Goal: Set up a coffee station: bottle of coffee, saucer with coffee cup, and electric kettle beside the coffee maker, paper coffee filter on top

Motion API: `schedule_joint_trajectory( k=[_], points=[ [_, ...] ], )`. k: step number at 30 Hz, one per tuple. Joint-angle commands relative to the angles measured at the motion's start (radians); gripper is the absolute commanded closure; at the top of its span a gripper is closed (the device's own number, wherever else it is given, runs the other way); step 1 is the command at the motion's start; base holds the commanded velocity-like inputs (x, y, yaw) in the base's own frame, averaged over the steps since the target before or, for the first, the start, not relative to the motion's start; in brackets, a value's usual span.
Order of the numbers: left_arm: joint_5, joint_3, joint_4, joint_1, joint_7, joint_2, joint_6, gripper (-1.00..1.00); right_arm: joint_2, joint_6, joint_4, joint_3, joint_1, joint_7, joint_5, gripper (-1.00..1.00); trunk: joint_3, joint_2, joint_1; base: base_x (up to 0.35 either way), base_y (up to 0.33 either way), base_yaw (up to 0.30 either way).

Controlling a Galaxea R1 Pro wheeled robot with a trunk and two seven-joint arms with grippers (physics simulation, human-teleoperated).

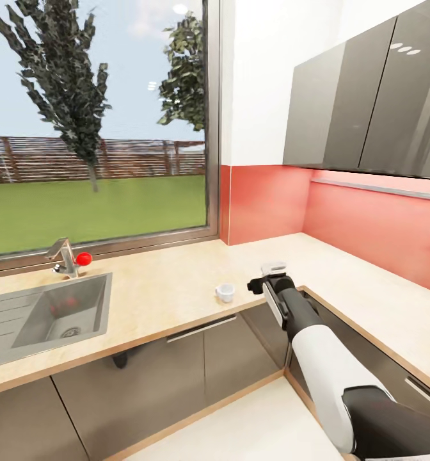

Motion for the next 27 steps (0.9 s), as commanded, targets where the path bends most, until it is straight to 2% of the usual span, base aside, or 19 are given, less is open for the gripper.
schedule_joint_trajectory(
  k=[1, 4, 8, 9, 10, 12, 17, 23, 27],
  points=[
    [0.006, 0.007, 0.001, 0.002, 0.002, 0.0, -0.004, -1.0, 0.0, 0.018, -0.001, 0.002, 0.0, -0.001, 0.005, -1.0, 0.0, 0.0, 0.0, 0.0, 0.0, 0.0],
    [0.005, 0.007, 0.002, 0.013, 0.01, 0.0, -0.004, -1.0, 0.0, 0.058, 0.0, 0.001, -0.001, 0.008, 0.005, -1.0, 0.0, 0.0, 0.0, 0.0, 0.0, 0.0],
    [0.006, 0.007, 0.002, 0.026, 0.01, -0.001, -0.003, -1.0, 0.0, 0.065, 0.001, 0.002, -0.001, 0.05, 0.005, -1.0, 0.0, 0.0, 0.0, 0.092, 0.0, 0.0],
    [0.006, 0.007, 0.002, 0.027, 0.01, -0.001, -0.001, -1.0, 0.001, 0.065, 0.001, 0.003, -0.001, 0.054, 0.005, -1.0, 0.0, 0.0, 0.0, 0.224, 0.0, 0.0],
    [0.006, 0.007, 0.001, 0.028, 0.014, -0.001, 0.033, -1.0, 0.001, 0.067, 0.002, 0.002, -0.001, 0.059, 0.005, -1.0, 0.0, 0.0, 0.0, 0.326, 0.0, 0.065],
    [0.006, 0.007, 0.001, 0.028, 0.014, -0.001, 0.036, -1.0, 0.001, 0.067, 0.005, 0.002, -0.001, 0.059, 0.005, -1.0, -0.002, 0.0, 0.0, 0.33, 0.0, 0.101],
    [0.008, 0.008, 0.001, 0.028, 0.014, -0.002, 0.037, -1.0, 0.001, 0.067, 0.011, 0.001, -0.001, 0.059, 0.005, -1.0, -0.007, 0.0, 0.0, 0.336, 0.0, 0.156],
    [0.01, 0.01, 0.0, 0.028, 0.014, -0.025, 0.029, -1.0, 0.0, 0.067, 0.014, 0.001, 0.001, 0.059, 0.005, -1.0, -0.015, 0.0, 0.0, 0.331, 0.0, 0.172],
    [0.009, 0.011, 0.001, 0.028, 0.014, -0.03, 0.029, -1.0, -0.001, 0.067, 0.015, 0.001, 0.001, 0.059, 0.006, -1.0, -0.017, 0.0, 0.0, 0.129, 0.0, 0.101]
  ],
)
